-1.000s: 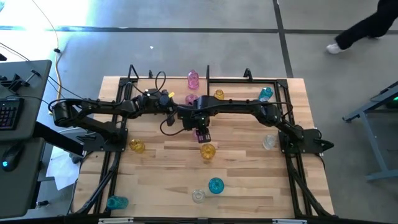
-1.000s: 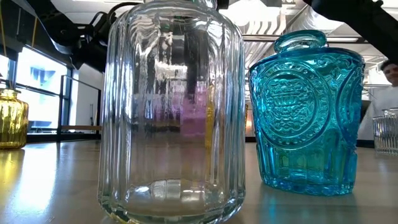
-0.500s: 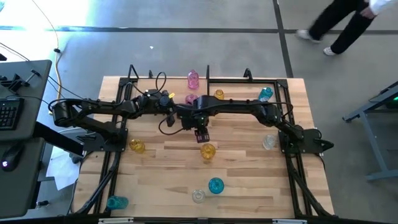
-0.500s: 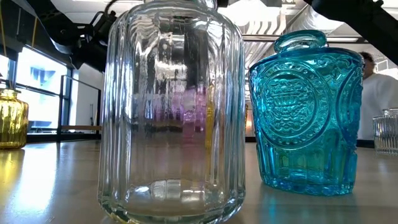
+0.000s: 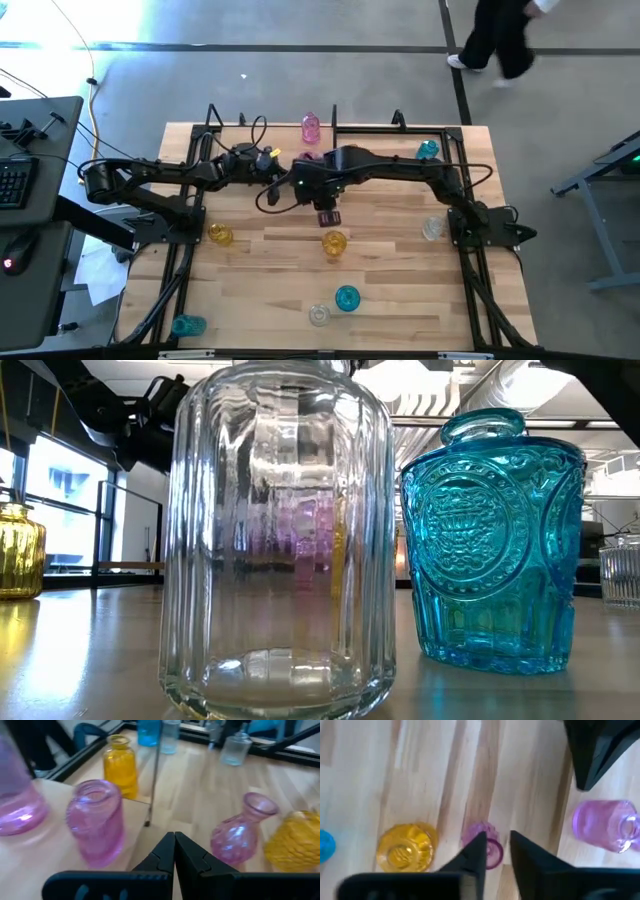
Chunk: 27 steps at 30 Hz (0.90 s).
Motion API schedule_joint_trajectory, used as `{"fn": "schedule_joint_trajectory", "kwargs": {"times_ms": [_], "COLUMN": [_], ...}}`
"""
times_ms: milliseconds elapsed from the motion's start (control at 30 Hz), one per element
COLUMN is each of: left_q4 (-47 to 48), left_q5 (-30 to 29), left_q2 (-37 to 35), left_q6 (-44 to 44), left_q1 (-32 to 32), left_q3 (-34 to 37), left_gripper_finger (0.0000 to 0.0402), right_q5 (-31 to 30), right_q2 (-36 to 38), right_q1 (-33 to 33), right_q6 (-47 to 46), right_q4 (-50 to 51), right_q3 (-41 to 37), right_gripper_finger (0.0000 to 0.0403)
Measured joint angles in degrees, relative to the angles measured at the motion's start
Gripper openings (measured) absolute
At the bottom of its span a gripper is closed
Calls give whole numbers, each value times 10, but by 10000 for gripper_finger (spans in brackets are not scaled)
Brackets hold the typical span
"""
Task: Sort vases onto shelf
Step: Put the pink vase on the shelf
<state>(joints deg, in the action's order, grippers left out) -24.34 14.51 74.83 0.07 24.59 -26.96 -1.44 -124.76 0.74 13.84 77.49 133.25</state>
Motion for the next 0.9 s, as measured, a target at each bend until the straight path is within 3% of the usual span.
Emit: {"fn": "schedule_joint_trajectory", "kwargs": {"times_ms": [100, 267, 433, 700, 900], "left_q4": [0, 0, 1, -4, -15], "left_q5": [3, 3, 3, 4, 2], "left_q2": [0, 0, 0, 0, 15], "left_q6": [0, 13, 16, -17, -20], "left_q1": [-11, -36, -57, -96, -142], "left_q3": [0, 0, 0, 0, 0], "left_gripper_finger": [0, 0, 0, 3, 53], "right_q5": [2, 2, 2, -31, -72], "right_q2": [7, 24, 102, 305, 415], "right_q1": [-6, -23, -40, -40, -40], "right_q6": [2, 11, -2, -62, -78], "right_q4": [-12, -93, -299, -638, -785], "right_q3": [0, -64, -255, -588, -753], "right_gripper_finger": [10, 9, 3, 0, 0]}}
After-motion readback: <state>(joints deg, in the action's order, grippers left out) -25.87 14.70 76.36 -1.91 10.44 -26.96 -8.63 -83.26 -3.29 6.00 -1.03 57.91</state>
